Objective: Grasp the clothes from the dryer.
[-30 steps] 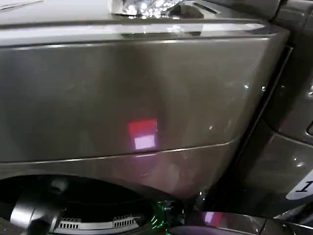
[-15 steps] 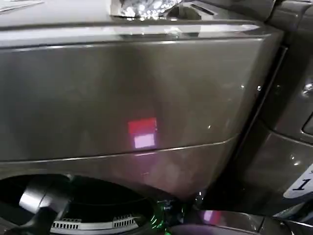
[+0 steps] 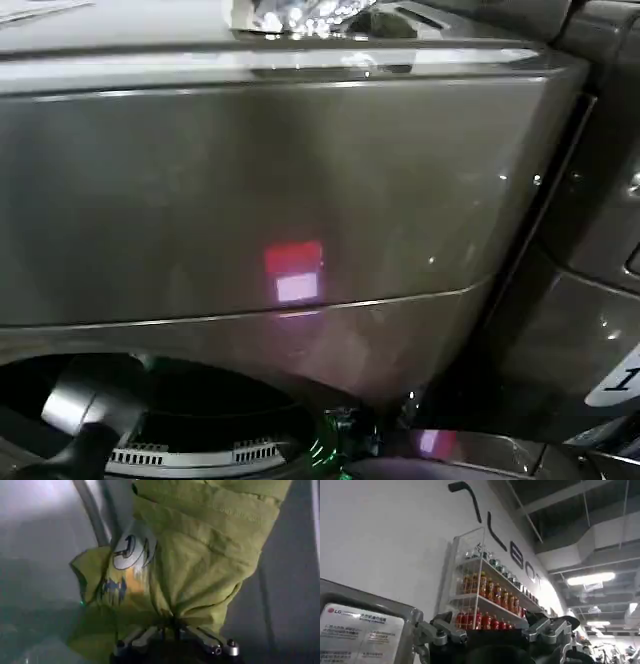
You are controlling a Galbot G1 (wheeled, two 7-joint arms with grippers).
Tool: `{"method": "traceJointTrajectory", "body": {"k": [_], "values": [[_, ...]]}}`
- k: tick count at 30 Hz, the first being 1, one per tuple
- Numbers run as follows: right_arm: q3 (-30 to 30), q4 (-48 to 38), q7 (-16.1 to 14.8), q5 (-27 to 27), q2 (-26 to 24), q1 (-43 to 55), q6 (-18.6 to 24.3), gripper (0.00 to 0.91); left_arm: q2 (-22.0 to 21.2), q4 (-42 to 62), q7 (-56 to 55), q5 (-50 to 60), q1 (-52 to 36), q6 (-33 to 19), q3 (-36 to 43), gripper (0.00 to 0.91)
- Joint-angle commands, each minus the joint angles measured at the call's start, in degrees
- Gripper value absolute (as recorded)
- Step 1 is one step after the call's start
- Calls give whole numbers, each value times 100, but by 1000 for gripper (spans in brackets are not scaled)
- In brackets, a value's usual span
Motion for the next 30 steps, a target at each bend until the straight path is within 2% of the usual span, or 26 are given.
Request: {"method": "traceJointTrajectory", "body": {"k": [1,3,9,11,12,15,18,24,30], "values": [[-10,21,2,10,-1,8,2,907,315,-2480,-1046,-1989,1442,737,-1371,0],[-50,51,4,13,-11,34,5,907,350,-3142,-1368,-2667,1925,917,-1568,0],[-62,107,1,24,36,40,16,907,203,-4354,-2257,-3551,2790,1040,-2136,0],[-64,157,20,18,50,41,34,907,134,-4661,-2609,-3859,3036,932,-2284,0],[-66,169,27,15,48,48,74,907,71,-4789,-3025,-4097,3171,722,-2346,0],[-92,188,13,-8,20,79,181,907,-144,-4843,-3563,-4173,3410,206,-2503,0],[-96,154,9,-35,-8,97,228,907,-363,-4713,-4154,-4221,3412,-91,-2627,0],[-94,42,-10,-107,-28,110,357,907,-605,-4748,-4459,-4306,3420,-547,-2682,0],[-148,14,-14,-116,-56,170,354,907,-644,-4804,-4467,-4340,3512,-571,-2671,0]]}}
